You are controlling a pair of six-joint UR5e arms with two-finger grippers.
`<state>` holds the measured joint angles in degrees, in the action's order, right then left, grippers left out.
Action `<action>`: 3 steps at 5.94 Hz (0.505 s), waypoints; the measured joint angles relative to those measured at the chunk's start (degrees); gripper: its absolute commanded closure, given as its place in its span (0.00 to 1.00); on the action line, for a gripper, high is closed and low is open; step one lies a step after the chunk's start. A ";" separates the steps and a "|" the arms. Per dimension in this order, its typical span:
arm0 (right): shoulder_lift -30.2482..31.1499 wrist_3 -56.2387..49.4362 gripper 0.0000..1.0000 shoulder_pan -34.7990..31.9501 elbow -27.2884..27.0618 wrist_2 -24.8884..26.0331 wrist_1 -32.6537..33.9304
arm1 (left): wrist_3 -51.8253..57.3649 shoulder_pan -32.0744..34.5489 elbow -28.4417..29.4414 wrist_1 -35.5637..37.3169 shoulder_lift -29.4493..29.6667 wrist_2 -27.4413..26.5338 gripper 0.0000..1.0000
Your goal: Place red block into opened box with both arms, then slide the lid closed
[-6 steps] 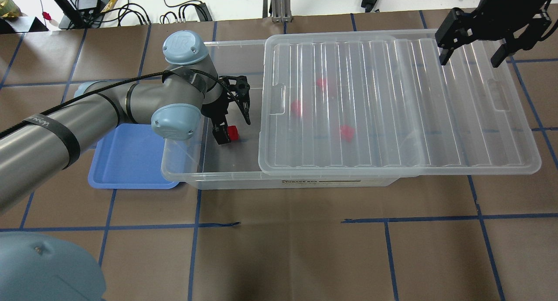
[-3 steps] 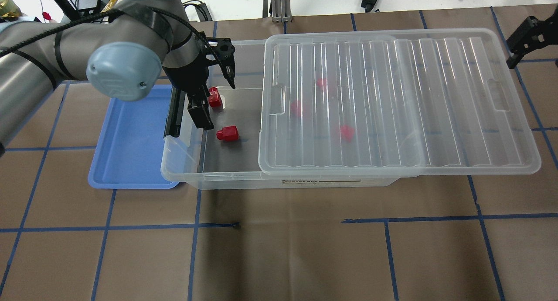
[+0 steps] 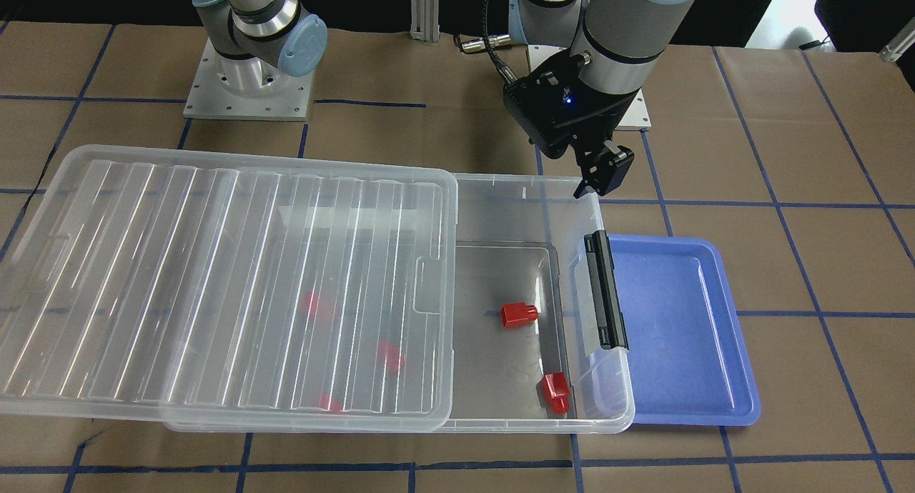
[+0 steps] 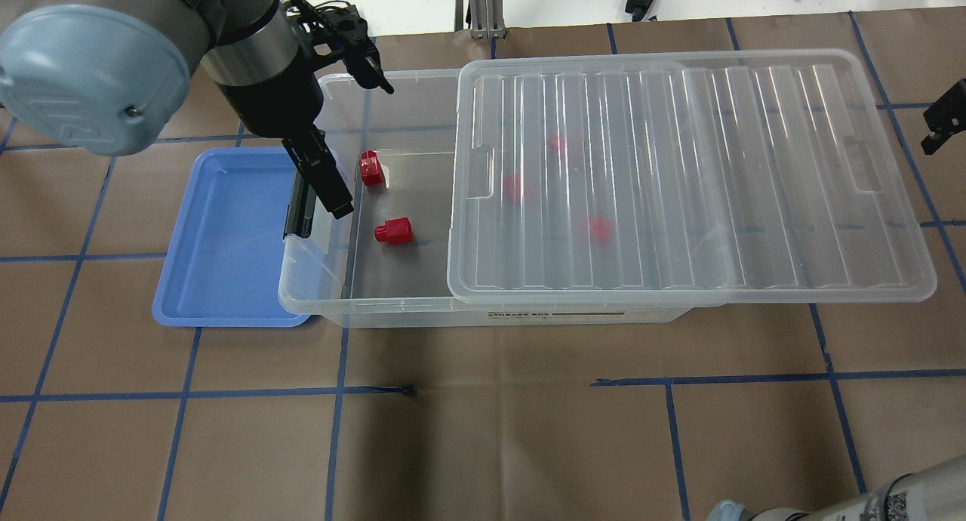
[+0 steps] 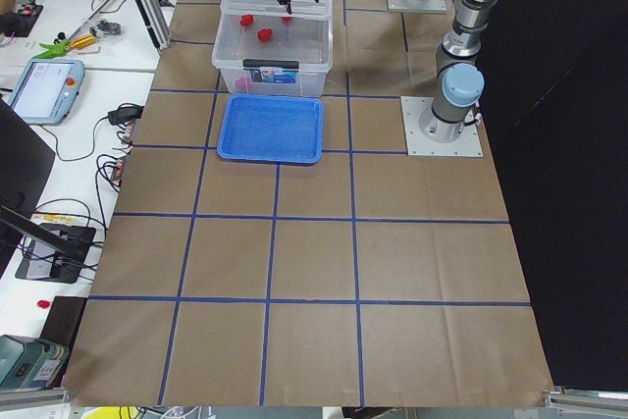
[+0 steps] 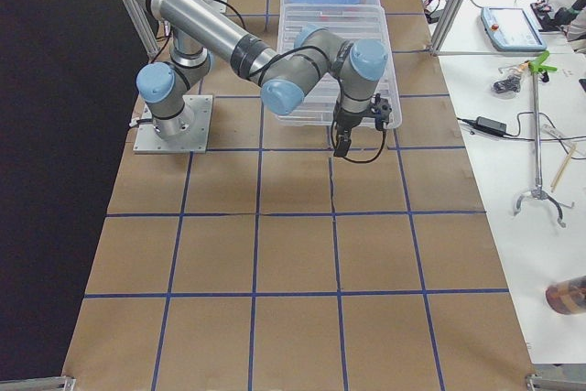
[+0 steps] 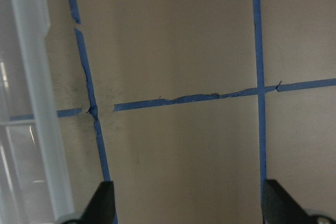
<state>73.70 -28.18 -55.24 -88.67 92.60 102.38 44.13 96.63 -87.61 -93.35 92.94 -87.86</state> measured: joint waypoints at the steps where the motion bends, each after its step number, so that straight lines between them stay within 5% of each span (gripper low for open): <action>1: 0.15 -0.08 0.00 0.41 -2.94 0.03 3.48 | -12.81 -0.08 -0.01 0.39 -1.30 -1.05 0.01; 3: 2.47 1.37 0.00 0.20 -5.85 -0.24 4.54 | -37.40 -0.35 -0.06 2.39 -2.50 -3.34 0.01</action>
<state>76.17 -26.81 -55.04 -94.52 92.36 106.92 6.74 96.28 -87.66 -90.96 90.45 -91.21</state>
